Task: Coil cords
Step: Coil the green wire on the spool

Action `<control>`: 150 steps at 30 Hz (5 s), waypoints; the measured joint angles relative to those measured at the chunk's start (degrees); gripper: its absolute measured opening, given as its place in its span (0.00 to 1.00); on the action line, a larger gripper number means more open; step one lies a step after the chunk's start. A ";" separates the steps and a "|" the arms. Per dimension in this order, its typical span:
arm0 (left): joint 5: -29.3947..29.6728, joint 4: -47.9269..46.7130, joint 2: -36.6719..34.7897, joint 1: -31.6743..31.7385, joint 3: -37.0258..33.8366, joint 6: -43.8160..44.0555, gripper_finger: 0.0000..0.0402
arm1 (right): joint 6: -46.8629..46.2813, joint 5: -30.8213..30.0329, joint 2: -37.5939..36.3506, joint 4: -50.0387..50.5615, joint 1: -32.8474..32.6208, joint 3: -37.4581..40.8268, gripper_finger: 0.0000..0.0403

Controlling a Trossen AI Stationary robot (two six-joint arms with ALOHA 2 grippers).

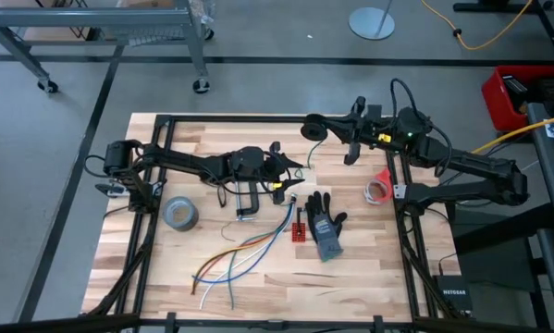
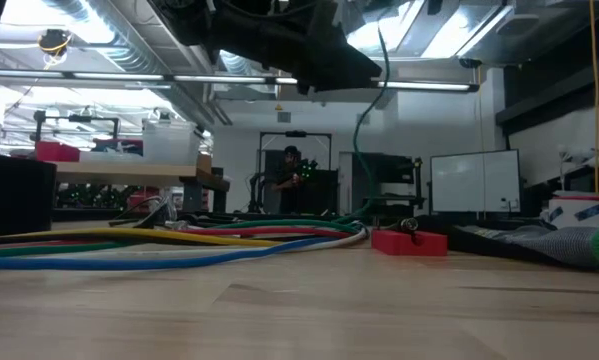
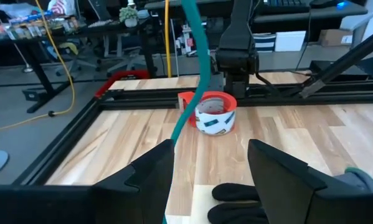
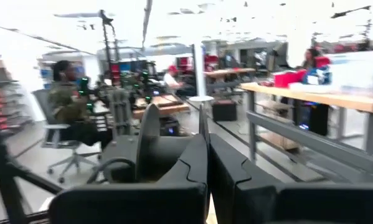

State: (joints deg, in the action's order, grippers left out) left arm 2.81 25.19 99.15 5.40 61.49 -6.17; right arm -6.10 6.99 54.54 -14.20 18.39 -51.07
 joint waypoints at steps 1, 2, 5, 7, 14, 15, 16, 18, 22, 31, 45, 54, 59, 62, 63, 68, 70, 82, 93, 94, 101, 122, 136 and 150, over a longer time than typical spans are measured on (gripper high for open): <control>0.00 0.00 0.00 -0.02 0.00 -0.03 0.49 | -0.04 0.71 0.33 -0.68 0.00 0.00 0.00; 0.01 -0.02 0.00 -0.02 0.00 -0.03 0.49 | -0.10 1.28 0.72 -1.42 0.00 0.00 0.00; 0.98 -0.07 0.00 0.00 0.00 -0.33 0.49 | -1.15 2.34 1.75 -3.17 -0.02 0.00 0.00; 1.04 -0.07 0.00 0.01 0.00 -1.25 0.49 | -1.65 3.16 2.32 -3.70 0.00 0.00 0.00; 1.05 -0.14 0.00 -0.02 0.00 -2.89 0.49 | -2.95 3.18 2.74 -6.62 -0.04 0.00 0.00; 1.05 -0.15 0.00 -0.02 0.00 -2.89 0.49 | -3.10 3.18 2.74 -7.22 -0.04 0.00 0.00; 1.06 -0.14 0.00 0.01 0.00 -2.89 0.49 | -3.15 3.28 2.74 -7.84 -0.04 0.00 0.00; 1.07 -0.14 0.00 0.06 0.00 -2.89 0.49 | -3.19 4.43 2.74 -9.13 -0.04 0.00 0.00; 1.11 -0.17 0.00 0.65 0.00 -3.11 0.49 | -4.14 6.60 2.74 -9.86 -0.04 0.00 0.00; 1.30 -0.26 0.00 1.91 0.00 -3.01 0.49 | -5.70 8.74 2.74 -11.20 -0.04 0.00 0.00; -1.30 0.34 3.55 1.19 0.04 -3.07 0.49 | -5.67 10.64 2.74 -12.71 -0.04 0.00 0.00; -1.30 5.36 5.55 0.88 0.04 -2.70 0.49 | -5.67 10.70 2.74 -12.74 -0.04 0.00 0.01; -1.29 6.80 5.55 0.92 0.04 -2.63 0.42 | -5.65 10.70 2.74 -12.69 -0.04 0.00 0.01; -1.29 6.74 5.55 0.92 0.04 -2.61 0.33 | -5.65 10.70 2.74 -12.66 -0.04 0.00 0.01; -1.29 6.73 5.55 0.92 0.04 -2.61 0.30 | -5.64 10.70 2.74 -12.67 -0.04 0.00 0.01; -2.70 6.74 5.55 0.92 0.04 -2.53 0.16 | -5.64 10.71 2.74 -12.65 -0.04 0.00 0.01; -3.21 6.76 5.55 0.92 0.04 -2.46 0.12 | -5.65 10.70 2.74 -12.67 -0.04 0.00 0.01; -2.92 4.90 4.98 1.07 0.04 -1.91 0.01 | -5.62 10.71 2.72 -6.22 -0.04 0.00 0.01; 4.28 -18.49 -4.80 3.41 0.00 2.69 0.00 | -3.85 11.70 2.72 12.08 0.02 0.00 0.01; 4.28 -19.96 -5.80 3.71 0.00 3.14 0.00 | -3.65 11.44 2.72 13.52 0.02 0.00 0.01; 5.69 -28.22 -11.82 7.08 0.00 5.54 0.00 | -2.19 10.13 2.72 23.65 0.02 0.00 0.01; 2.91 -16.16 -15.15 15.08 0.02 16.57 0.00 | -2.10 5.65 8.96 35.07 -0.04 0.00 0.01; 3.98 -30.58 -15.15 15.46 0.02 15.16 0.00 | -2.19 6.97 10.68 31.86 0.01 0.04 0.00; 3.80 -35.65 -15.31 12.06 0.04 15.09 0.00 | -0.89 -0.01 10.45 26.80 0.02 0.04 0.00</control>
State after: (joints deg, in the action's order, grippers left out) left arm 6.61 -10.46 83.84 17.46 61.54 8.93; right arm -6.99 6.98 64.99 12.60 18.41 -51.03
